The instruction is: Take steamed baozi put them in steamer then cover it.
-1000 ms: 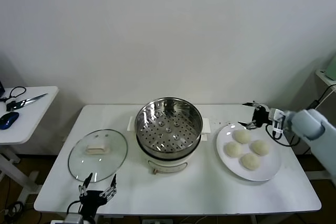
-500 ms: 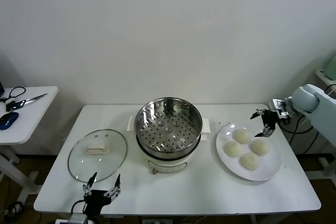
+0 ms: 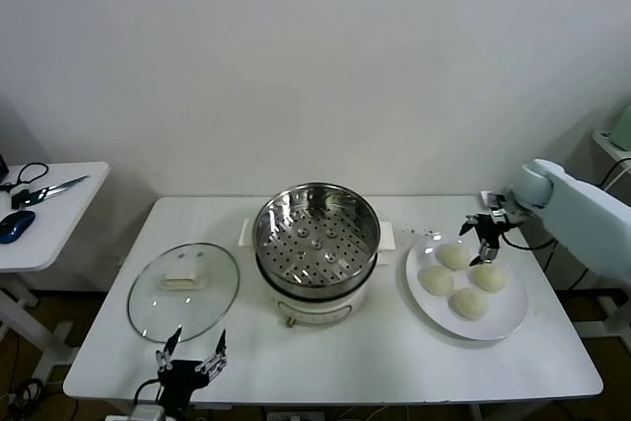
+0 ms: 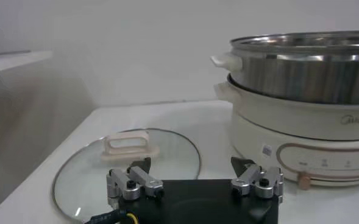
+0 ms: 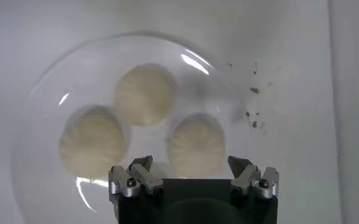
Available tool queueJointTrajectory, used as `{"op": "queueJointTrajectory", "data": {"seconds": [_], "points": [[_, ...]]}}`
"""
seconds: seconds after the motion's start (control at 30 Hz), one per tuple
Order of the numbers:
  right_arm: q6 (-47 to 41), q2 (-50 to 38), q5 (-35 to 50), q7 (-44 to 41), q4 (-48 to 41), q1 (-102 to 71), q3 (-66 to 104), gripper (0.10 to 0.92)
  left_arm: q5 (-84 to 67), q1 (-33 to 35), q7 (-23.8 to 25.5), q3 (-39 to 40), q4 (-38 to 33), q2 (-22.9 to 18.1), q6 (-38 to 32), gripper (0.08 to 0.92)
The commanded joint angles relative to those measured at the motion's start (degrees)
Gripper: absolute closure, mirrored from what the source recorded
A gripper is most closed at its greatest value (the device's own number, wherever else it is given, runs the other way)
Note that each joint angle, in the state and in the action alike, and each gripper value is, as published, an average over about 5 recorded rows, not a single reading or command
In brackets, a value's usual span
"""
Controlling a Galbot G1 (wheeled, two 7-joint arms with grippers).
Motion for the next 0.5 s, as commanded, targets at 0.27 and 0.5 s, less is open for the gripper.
{"op": "queueJointTrajectory", "data": {"seconds": [0.27, 0.5], "points": [[1.38, 6.20, -4.21, 1.66, -8.35, -1.66, 4.03, 0.203, 0.12, 0.13, -0.18, 0.49, 0.70, -0.20, -0.44, 0.177], [1.14, 7.49, -5.38, 1.61, -9.34, -2.61, 4.91, 0.203, 0.07, 0.68, -0.26, 0.49, 0.48, -0.20, -0.43, 0.177]]}}
